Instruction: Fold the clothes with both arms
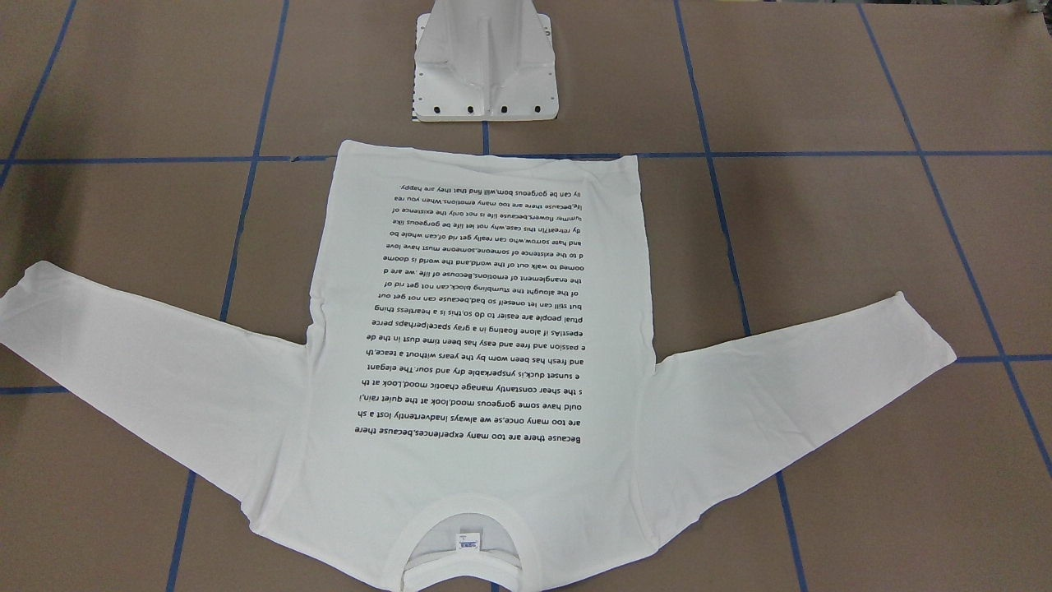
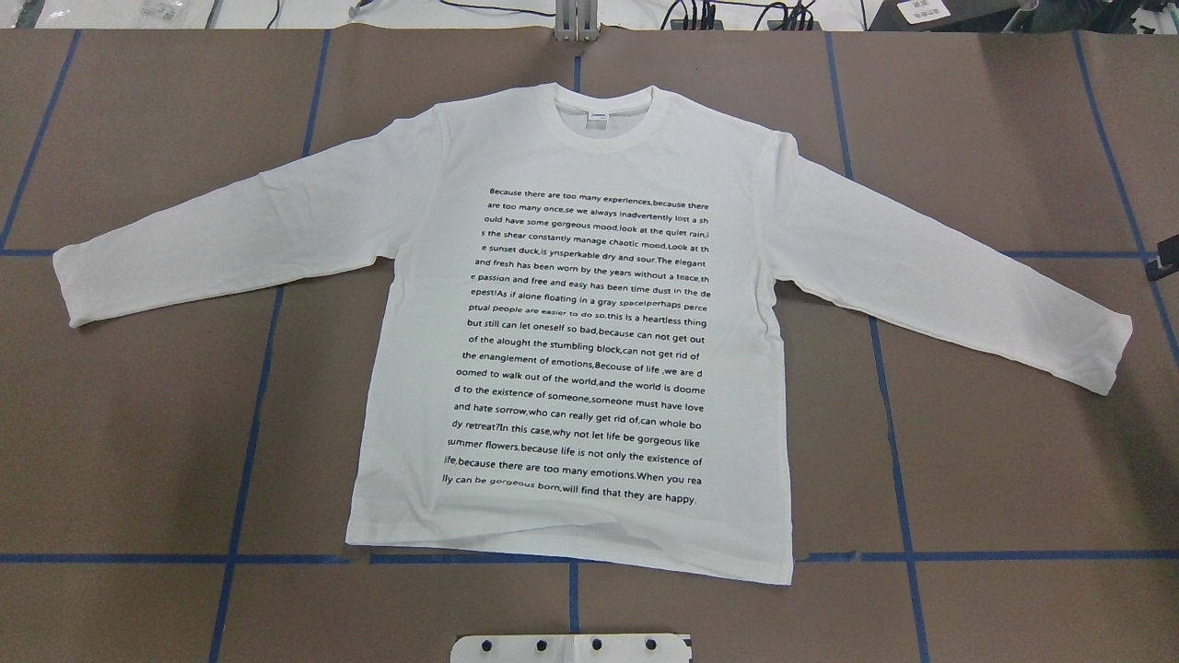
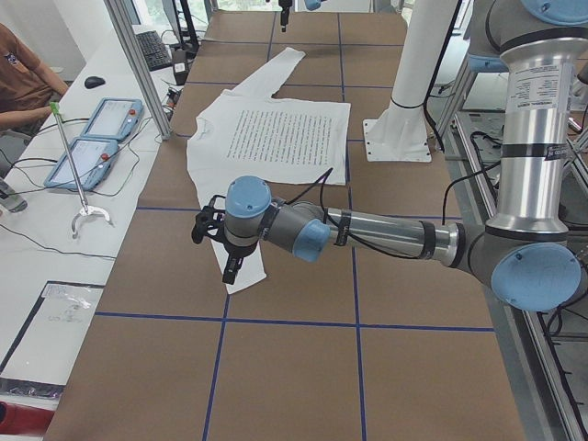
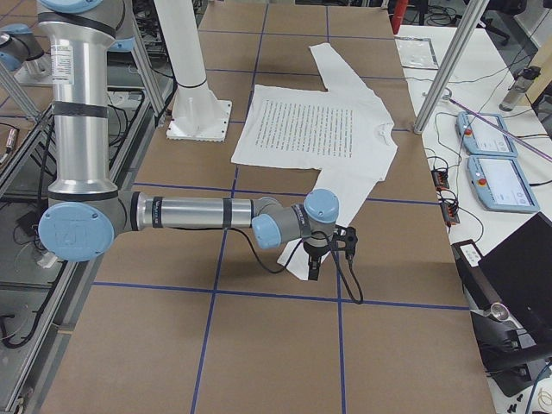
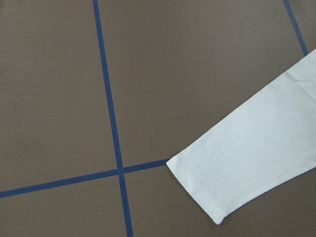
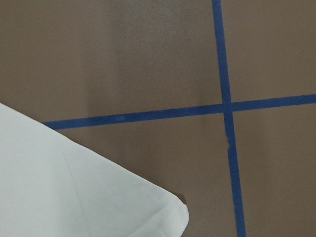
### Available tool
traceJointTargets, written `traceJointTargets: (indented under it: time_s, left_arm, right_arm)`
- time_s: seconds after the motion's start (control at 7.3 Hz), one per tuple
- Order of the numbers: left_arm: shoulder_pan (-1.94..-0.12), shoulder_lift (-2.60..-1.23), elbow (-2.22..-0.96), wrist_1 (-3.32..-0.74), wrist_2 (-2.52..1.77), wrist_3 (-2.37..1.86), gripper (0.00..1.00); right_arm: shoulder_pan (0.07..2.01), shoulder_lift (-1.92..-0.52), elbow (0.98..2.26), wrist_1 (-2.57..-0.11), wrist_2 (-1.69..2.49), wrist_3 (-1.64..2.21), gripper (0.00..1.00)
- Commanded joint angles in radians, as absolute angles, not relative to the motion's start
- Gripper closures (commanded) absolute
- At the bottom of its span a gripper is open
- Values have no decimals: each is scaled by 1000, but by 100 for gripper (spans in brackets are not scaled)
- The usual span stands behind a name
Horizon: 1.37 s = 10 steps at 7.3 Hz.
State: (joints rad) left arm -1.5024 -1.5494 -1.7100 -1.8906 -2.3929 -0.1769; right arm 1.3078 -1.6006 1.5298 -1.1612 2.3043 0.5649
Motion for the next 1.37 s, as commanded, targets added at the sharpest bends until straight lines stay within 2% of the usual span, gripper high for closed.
traceJointTargets:
  time_s: [0.0, 0.68, 0.96, 1.1, 1.23]
  left_arm:
    - [-1497, -1545, -1709, -1894, -2398, -183, 0]
    - [-1497, -1542, -1720, -1898, -2402, -173, 0]
    - [-1497, -1543, -1723, -1898, -2404, -173, 0]
    - [-1497, -1542, -1723, -1898, -2404, -173, 0]
    - [-1497, -1542, -1730, -1898, -2402, -173, 0]
  right_arm:
    - [1259, -1598, 1441, -1004, 2293, 747, 13]
    - [1201, -1559, 1341, -994, 2269, 776, 13]
    - [1195, -1546, 1321, -994, 2269, 776, 24]
    - [1193, -1546, 1318, -994, 2267, 778, 33]
    - [1193, -1546, 1310, -993, 2269, 778, 48]
